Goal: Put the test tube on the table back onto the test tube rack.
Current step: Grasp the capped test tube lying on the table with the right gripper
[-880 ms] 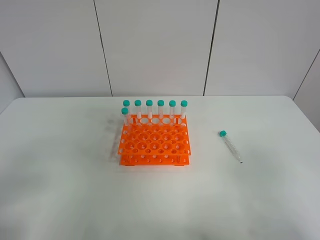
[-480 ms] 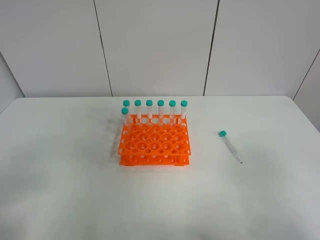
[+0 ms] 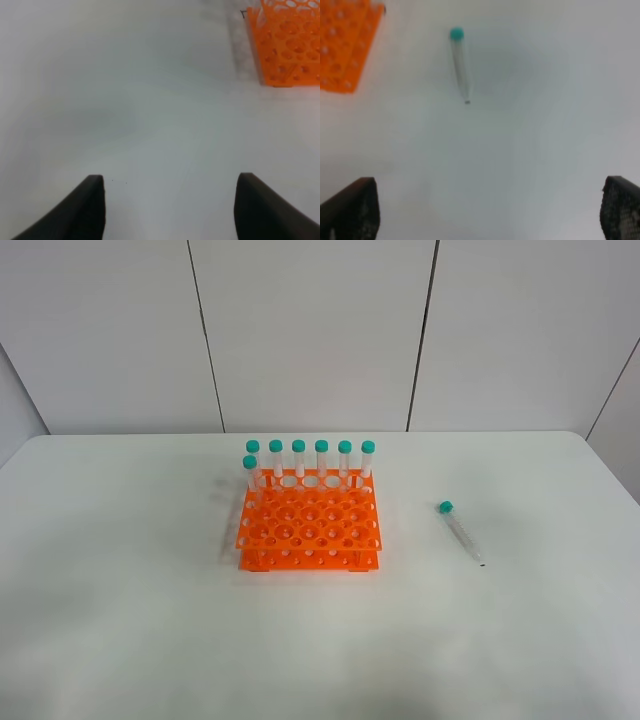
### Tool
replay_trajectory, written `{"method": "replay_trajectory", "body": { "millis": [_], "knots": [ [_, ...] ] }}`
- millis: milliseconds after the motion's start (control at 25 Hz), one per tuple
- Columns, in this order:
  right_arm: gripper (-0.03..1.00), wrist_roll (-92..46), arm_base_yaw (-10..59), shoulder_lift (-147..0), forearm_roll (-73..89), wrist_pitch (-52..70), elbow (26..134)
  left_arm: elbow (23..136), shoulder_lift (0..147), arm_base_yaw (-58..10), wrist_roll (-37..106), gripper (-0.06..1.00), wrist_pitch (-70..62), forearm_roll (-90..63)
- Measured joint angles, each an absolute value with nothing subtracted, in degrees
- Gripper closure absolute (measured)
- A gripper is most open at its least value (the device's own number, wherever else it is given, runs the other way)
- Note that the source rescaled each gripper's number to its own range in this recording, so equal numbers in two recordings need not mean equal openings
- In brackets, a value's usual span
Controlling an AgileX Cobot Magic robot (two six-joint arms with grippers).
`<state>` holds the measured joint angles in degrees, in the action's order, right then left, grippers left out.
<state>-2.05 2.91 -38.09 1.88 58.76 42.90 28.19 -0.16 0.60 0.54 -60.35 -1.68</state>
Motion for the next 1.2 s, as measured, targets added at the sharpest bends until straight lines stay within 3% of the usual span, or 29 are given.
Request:
{"method": "replay_trajectory", "body": {
  "millis": [280,680,920,1200],
  "knots": [
    [-0.03,-2.05,2.91,-69.01,2.04,58.53,54.59,28.19,-0.16,0.6,0.54,0.14,-60.35,-1.68],
    [-0.03,-4.23,2.98,-101.85,1.89,58.25,72.32,28.19,-0.16,0.6,0.54,0.14,-60.35,-1.68],
    [-0.03,-4.74,6.66,-110.01,3.2,55.46,78.97,28.19,-0.16,0.6,0.54,0.14,-60.35,-1.68],
    [-0.03,-2.65,6.9,-113.42,1.59,53.55,79.47,28.19,-0.16,0.6,0.54,0.14,-60.35,-1.68]
  ]
}}
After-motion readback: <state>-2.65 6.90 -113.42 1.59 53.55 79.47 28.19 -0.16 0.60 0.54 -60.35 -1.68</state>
